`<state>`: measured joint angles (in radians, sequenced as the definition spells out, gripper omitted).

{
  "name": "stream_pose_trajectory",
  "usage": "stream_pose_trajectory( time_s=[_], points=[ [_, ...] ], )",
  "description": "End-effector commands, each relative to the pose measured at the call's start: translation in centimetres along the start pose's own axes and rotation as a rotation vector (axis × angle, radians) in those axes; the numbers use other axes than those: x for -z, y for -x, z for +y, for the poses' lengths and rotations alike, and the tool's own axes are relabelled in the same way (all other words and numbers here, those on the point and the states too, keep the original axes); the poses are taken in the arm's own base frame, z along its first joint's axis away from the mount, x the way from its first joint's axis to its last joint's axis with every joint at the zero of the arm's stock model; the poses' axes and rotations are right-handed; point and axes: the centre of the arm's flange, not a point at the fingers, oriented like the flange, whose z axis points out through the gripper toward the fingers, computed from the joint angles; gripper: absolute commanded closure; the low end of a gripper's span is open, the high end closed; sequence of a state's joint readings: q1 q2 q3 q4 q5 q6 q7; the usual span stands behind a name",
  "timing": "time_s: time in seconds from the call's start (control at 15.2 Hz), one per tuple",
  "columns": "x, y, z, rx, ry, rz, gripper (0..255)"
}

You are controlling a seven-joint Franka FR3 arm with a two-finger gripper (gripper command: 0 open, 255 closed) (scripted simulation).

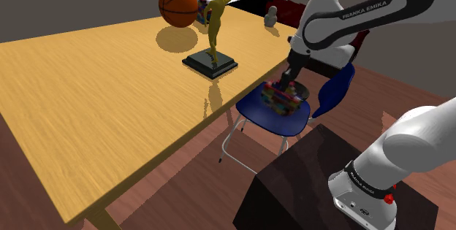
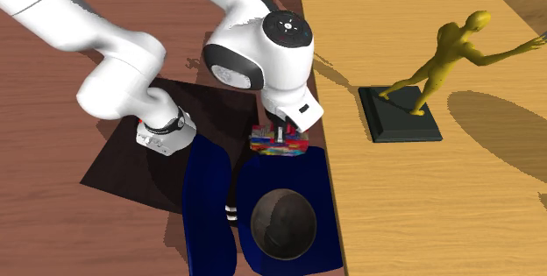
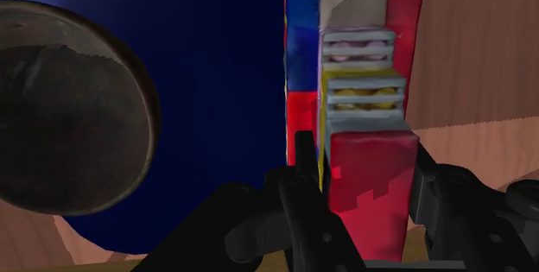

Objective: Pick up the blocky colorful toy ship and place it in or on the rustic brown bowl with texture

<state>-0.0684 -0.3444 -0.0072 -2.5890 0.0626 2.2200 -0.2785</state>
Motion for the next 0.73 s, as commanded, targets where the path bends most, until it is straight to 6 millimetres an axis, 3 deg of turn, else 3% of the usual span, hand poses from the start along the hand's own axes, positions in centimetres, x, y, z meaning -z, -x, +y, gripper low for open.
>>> stream_pose_trajectory(
  time_s=[0.0, 0.66],
  points=[
    [1.1, 0.1, 0.1, 0.0, 0.0, 0.001, 255],
    [6.4, 0.1, -0.2, 0.0, 0.0, 0.001, 255]
  ],
)
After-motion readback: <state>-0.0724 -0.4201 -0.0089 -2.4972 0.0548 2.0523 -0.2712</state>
